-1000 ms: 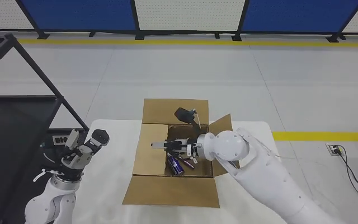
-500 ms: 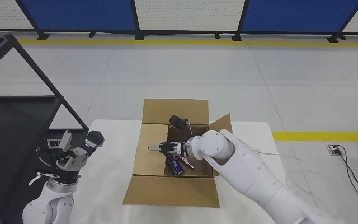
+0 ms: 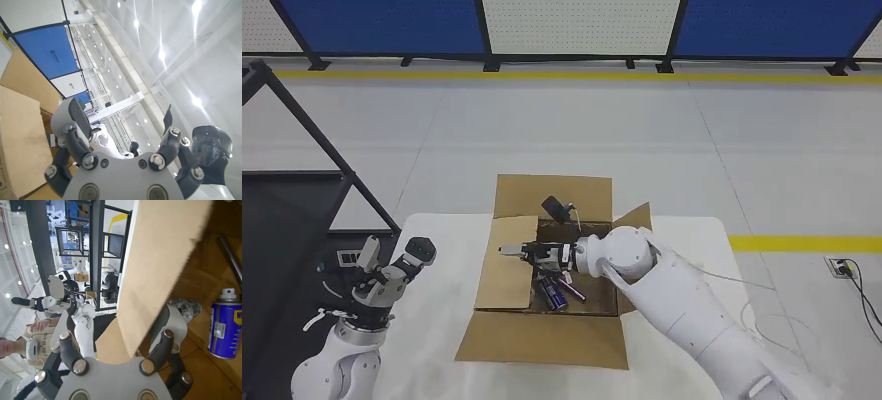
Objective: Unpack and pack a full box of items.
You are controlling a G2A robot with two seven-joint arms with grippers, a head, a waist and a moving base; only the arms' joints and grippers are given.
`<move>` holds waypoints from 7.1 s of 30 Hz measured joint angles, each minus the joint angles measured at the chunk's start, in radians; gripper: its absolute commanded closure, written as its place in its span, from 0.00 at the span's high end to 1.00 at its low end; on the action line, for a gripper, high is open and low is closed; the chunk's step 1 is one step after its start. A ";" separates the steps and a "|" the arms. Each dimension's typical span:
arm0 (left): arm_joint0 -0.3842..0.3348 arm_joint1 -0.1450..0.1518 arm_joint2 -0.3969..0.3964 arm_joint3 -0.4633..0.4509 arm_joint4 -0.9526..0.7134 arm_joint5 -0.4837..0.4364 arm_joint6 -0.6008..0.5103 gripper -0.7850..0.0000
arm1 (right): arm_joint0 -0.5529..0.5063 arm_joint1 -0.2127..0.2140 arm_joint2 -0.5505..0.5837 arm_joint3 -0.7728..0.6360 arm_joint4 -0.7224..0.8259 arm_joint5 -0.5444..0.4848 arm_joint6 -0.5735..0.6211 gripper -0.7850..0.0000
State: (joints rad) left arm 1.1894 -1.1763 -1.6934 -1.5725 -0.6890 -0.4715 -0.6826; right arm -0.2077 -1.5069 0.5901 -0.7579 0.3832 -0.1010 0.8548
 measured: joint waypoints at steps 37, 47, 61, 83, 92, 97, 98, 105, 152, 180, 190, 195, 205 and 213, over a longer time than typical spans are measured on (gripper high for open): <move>0.206 -0.004 -0.164 -0.092 -0.108 -0.097 0.153 1.00 | 0.091 -0.210 -0.114 0.007 -0.102 -0.080 -0.177 1.00; 0.198 -0.005 -0.162 -0.087 -0.103 -0.054 0.189 1.00 | 0.053 -0.215 -0.108 -0.007 -0.098 -0.062 -0.202 1.00; 0.236 0.002 -0.187 -0.117 -0.159 0.167 0.116 1.00 | 0.057 -0.309 -0.142 0.095 -0.151 0.034 -0.260 1.00; 0.182 0.010 -0.108 -0.033 0.011 0.287 0.105 1.00 | 0.064 -0.350 -0.055 0.198 -0.198 -0.062 -0.267 1.00; 0.161 0.011 -0.083 -0.011 0.058 0.292 0.128 1.00 | 0.059 -0.296 0.010 0.115 -0.324 0.004 -0.284 1.00; 0.155 0.011 -0.077 -0.005 0.070 0.292 0.140 1.00 | 0.057 -0.254 0.030 0.017 -0.453 0.166 -0.202 1.00; 0.155 0.011 -0.077 -0.004 0.070 0.292 0.141 1.00 | 0.054 -0.242 0.036 -0.012 -0.491 0.212 -0.177 1.00; 0.154 0.011 -0.076 -0.005 0.069 0.291 0.150 1.00 | -0.014 -0.158 0.100 -0.214 -0.701 0.472 -0.030 1.00; 0.079 0.008 -0.004 0.047 0.125 0.344 0.222 1.00 | 0.095 -0.231 -0.192 -0.023 -1.168 0.746 0.320 1.00; 0.086 0.008 -0.011 0.049 0.110 0.314 0.229 1.00 | 0.092 -0.316 -0.198 0.188 -1.211 0.499 0.333 0.88; 0.091 0.007 -0.013 0.044 0.105 0.310 0.232 1.00 | 0.090 -0.361 -0.179 0.294 -1.191 0.417 0.271 0.76; 0.094 0.007 -0.015 0.042 0.102 0.306 0.235 1.00 | 0.093 -0.382 -0.173 0.338 -1.188 0.389 0.256 0.60; 0.102 0.007 -0.024 0.039 0.094 0.302 0.236 1.00 | 0.099 -0.416 -0.154 0.421 -1.175 0.340 0.211 0.49; 0.113 0.007 -0.032 0.032 0.087 0.296 0.236 1.00 | 0.100 -0.436 -0.134 0.481 -1.162 0.319 0.152 0.49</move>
State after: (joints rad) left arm 1.3019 -1.1691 -1.7256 -1.5406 -0.6017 -0.1757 -0.4467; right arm -0.1077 -1.9430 0.4564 -0.2769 -0.7791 0.2176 1.0072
